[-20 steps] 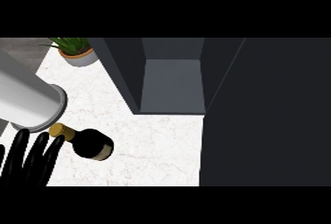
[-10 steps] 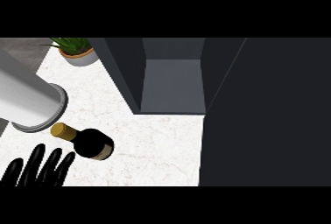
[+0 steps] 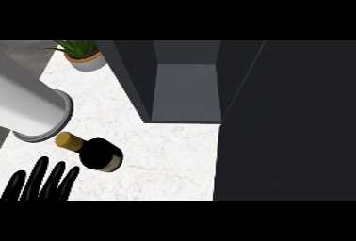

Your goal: Pick up the wine, place it into the cabinet and close the cabinet

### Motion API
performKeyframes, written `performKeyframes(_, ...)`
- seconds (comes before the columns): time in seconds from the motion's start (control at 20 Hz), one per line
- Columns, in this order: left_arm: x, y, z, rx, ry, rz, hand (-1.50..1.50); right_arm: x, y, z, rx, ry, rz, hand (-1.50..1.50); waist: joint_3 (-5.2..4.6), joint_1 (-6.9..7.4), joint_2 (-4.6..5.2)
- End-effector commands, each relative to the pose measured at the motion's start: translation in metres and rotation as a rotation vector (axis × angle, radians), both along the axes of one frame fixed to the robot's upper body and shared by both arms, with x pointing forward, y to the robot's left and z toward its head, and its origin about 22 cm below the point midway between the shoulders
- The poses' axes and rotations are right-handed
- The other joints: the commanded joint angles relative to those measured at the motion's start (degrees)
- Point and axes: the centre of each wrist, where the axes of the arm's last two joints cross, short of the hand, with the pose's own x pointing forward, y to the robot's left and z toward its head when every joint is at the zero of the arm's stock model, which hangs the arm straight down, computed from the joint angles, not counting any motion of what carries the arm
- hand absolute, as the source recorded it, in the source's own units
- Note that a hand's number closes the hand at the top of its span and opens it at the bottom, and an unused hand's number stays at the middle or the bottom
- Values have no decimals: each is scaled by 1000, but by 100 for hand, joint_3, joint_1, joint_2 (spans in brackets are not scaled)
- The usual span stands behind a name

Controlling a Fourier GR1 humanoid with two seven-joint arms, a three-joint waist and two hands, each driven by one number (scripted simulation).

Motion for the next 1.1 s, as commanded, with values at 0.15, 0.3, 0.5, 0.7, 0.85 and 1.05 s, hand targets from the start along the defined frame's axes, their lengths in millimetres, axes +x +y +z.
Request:
performKeyframes(0.15, -32, 12, 49, -26, -136, 64, -150, -13, 1, 19, -4, -15, 2, -150, -4, 28, -2)
performKeyframes(0.3, -35, 20, 51, -14, -139, 79, -150, -12, 2, 20, 3, -33, -12, -150, -4, 29, -5)
performKeyframes(0.5, -20, 36, 40, -10, -120, 96, -150, -15, 9, 27, 1, -35, -7, -150, -11, -39, 11)
performKeyframes(0.7, -29, 42, 39, -9, -126, 98, -150, -10, 2, 30, 26, -40, -43, -150, -12, 57, -15)
performKeyframes(0.85, -19, 52, 32, -7, -112, 162, -150, -19, 7, 30, 13, -24, -20, -150, -11, -7, -9)
performKeyframes(1.05, -4, 69, 34, 20, -68, 181, -150, -23, 5, 37, 15, -32, 4, -150, -7, -88, 4)
